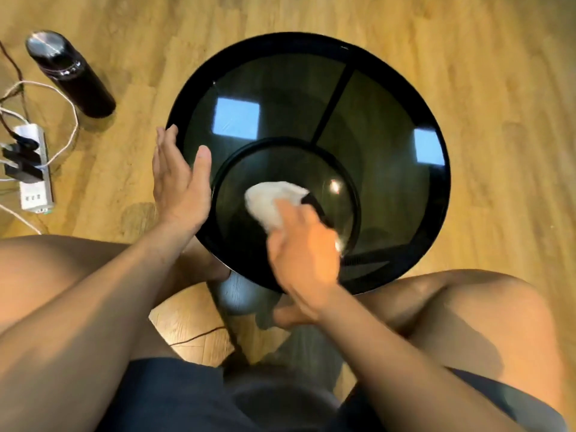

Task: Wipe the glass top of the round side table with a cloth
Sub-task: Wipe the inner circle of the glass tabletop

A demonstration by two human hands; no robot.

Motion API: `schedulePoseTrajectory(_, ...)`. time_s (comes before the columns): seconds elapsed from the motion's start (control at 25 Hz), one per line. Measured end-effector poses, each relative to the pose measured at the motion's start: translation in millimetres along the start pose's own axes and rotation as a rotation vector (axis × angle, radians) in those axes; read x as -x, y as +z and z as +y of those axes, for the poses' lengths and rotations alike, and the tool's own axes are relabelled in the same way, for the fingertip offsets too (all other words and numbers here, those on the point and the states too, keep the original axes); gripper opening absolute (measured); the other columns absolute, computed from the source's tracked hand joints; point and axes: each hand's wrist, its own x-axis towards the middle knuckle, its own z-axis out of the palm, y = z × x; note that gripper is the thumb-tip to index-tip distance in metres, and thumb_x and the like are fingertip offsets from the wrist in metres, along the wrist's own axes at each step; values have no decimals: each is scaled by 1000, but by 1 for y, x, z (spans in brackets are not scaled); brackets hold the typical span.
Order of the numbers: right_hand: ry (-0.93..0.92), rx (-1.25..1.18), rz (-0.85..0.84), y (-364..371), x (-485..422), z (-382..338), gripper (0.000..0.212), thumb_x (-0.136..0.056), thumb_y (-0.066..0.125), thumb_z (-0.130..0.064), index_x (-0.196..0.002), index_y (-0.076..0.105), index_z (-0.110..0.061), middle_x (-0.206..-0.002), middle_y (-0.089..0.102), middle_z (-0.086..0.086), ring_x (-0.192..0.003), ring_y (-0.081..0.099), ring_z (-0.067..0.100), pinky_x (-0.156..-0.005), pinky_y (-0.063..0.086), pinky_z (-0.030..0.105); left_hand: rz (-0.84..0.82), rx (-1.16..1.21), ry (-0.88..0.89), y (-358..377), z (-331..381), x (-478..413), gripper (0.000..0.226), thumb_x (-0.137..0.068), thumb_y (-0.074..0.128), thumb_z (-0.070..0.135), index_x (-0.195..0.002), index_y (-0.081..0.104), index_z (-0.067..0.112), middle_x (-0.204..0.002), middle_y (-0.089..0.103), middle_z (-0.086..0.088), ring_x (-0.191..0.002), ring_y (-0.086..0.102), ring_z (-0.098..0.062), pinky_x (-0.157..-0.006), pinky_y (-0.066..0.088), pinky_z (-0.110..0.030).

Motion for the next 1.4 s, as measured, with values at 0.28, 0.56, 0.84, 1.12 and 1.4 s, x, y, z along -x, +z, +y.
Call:
schedulePoseTrajectory(0.28,101,155,-66,-47,-25,154,39,-90,52,-29,-127,43,-26,-117,57,13,-91,63,41,-64,48,41,16,6,10,1,-3,-2,68,-92,29,55,-152,23,25,-163,23,-4,-149,19,-21,-121,18,-43)
schedulePoseTrajectory(0.56,415,189,42,-43,-6,130,38,-91,51,-22,-126,44,-7,-110,55,24,-86,61,47,-67,45,44,53,65,23,1,-4,-1,65,-94,31,52,-152,25,24,-164,22,-3,-150,19,-18,-121,18,-42)
schedulePoseTrajectory(0.84,-154,-102,-175,-7,28,5,42,-86,53,-34,-126,40,-30,-103,55,3,-83,63,26,-56,45,32,21,82,23,-2,3,4,69,-91,30,54,-152,26,22,-164,22,-5,-150,18,-21,-121,18,-46)
schedulePoseTrajectory(1.12,507,164,8,-57,-80,194,33,-92,47,-23,-121,43,-9,-117,55,29,-100,57,50,-84,48,51,52,128,6,2,-5,-2,65,-91,31,54,-151,28,27,-164,22,-1,-149,19,-15,-121,19,-41)
schedulePoseTrajectory(1.4,65,-25,-29,20,-57,-51,41,-81,56,-31,-122,56,-27,-99,62,8,-77,66,34,-61,46,32,75,212,8,-1,-3,-1,61,-94,34,48,-149,32,20,-159,31,-1,-144,28,-13,-113,22,-27)
